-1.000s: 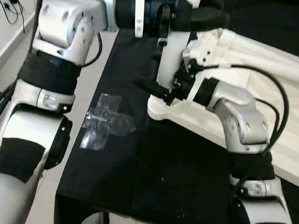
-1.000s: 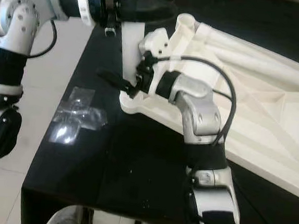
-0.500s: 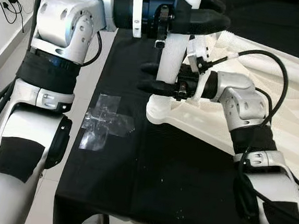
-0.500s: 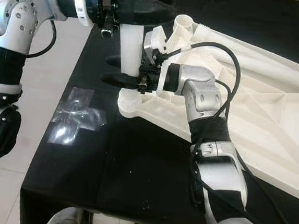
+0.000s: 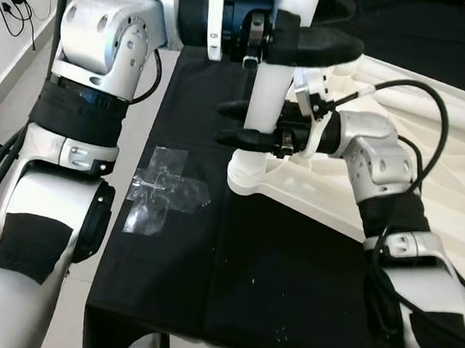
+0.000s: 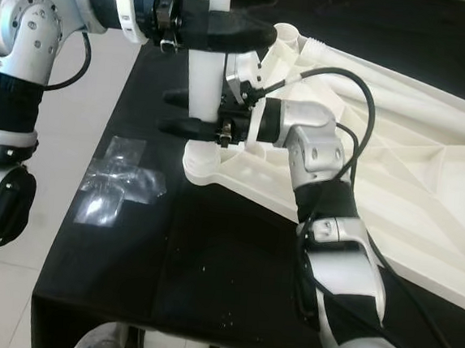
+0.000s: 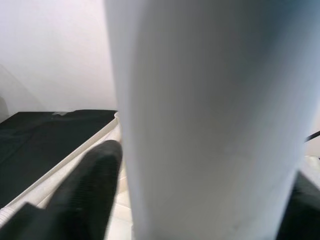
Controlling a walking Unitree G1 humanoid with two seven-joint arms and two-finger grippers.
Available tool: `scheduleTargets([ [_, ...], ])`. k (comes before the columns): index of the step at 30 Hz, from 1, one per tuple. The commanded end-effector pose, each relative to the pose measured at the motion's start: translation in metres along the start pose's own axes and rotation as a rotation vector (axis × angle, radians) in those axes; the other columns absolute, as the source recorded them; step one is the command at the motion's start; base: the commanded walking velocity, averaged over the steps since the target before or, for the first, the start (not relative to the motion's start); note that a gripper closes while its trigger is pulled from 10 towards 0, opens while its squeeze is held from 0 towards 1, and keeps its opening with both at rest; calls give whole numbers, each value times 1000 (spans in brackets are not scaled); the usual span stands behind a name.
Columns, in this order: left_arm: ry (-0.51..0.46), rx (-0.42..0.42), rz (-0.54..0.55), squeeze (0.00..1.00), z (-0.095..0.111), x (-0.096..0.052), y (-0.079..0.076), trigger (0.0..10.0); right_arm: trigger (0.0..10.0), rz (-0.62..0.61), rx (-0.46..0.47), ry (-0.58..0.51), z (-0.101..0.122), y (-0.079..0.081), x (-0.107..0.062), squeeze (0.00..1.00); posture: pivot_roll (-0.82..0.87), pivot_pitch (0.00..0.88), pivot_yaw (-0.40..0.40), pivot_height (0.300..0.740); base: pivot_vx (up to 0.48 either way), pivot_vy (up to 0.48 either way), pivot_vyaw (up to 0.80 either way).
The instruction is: Building children table
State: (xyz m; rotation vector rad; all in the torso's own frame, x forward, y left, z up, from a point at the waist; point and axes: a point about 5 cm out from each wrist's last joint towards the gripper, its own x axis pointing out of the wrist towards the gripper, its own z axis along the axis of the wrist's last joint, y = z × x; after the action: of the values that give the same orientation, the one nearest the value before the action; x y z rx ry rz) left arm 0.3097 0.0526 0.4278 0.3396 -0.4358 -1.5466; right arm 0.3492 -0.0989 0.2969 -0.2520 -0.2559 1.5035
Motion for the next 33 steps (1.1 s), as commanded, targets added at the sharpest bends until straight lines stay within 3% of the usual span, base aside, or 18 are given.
scheduleTargets([
  [1,-3,9,-78,1000,-2,22,-9,10000,0,85,40,-25,-11,17,25,0,67,297,7,740,0,0,0],
  [3,5,21,-72,1000,-2,20,-8,10000,0,37,23,-17,-13,20,23,0,54,296,1,740,0,0,0],
  [4,11,30,-67,906,-1,19,-8,10000,0,-12,11,-4,-15,24,21,0,51,295,-1,740,0,0,0],
  [6,11,30,-67,906,-1,19,-8,10000,0,-12,11,-4,-15,24,21,0,51,295,-1,740,0,0,0],
  [7,9,25,-45,0,2,11,-7,10000,0,-133,27,63,-26,35,22,0,51,298,-14,740,0,0,0],
  [8,9,9,-19,0,4,0,-7,10000,0,-486,95,234,-53,44,26,0,49,300,-17,740,0,0,0],
  [10,9,9,-19,0,4,0,-7,10000,0,-486,95,234,-53,44,26,0,49,300,-17,740,0,0,0],
  [11,11,-7,1,0,5,-11,-7,10000,0,-846,55,370,-70,53,12,0,28,308,1,740,0,0,0],
  [12,11,-7,1,0,5,-11,-7,10000,0,-846,55,370,-70,53,12,0,28,308,1,740,0,0,0],
  [13,20,-38,18,0,3,-23,-10,10000,0,-967,50,446,-82,60,4,0,7,316,16,740,0,0,0],
  [14,33,-55,29,0,-1,-31,-14,10000,0,-1008,58,465,-87,61,0,0,10,313,15,740,0,0,0],
  [17,46,-82,62,0,-7,-43,-19,10000,0,-992,78,403,-82,52,3,0,19,290,-1,740,0,0,0],
  [18,46,-82,62,0,-7,-43,-19,10000,0,-992,78,403,-82,52,3,0,19,290,-1,740,0,0,0],
  [20,22,-101,133,0,-2,-59,-23,10000,0,-993,93,379,-82,53,10,0,36,284,-16,740,0,0,0],
  [24,14,-120,151,0,0,-68,-28,10000,0,-987,97,376,-82,55,12,0,38,286,-17,740,0,0,0],
  [27,25,-163,178,0,-2,-84,-44,10000,0,-1027,102,391,-80,60,14,0,43,279,-19,740,0,0,0],
  [30,38,-171,191,0,-2,-89,-50,10000,0,-1053,98,398,-80,61,14,0,44,276,-18,740,0,0,0],
  [33,75,-178,267,0,-3,-104,-61,10000,0,-1078,88,401,-79,60,13,0,54,273,-16,740,0,0,0],
])
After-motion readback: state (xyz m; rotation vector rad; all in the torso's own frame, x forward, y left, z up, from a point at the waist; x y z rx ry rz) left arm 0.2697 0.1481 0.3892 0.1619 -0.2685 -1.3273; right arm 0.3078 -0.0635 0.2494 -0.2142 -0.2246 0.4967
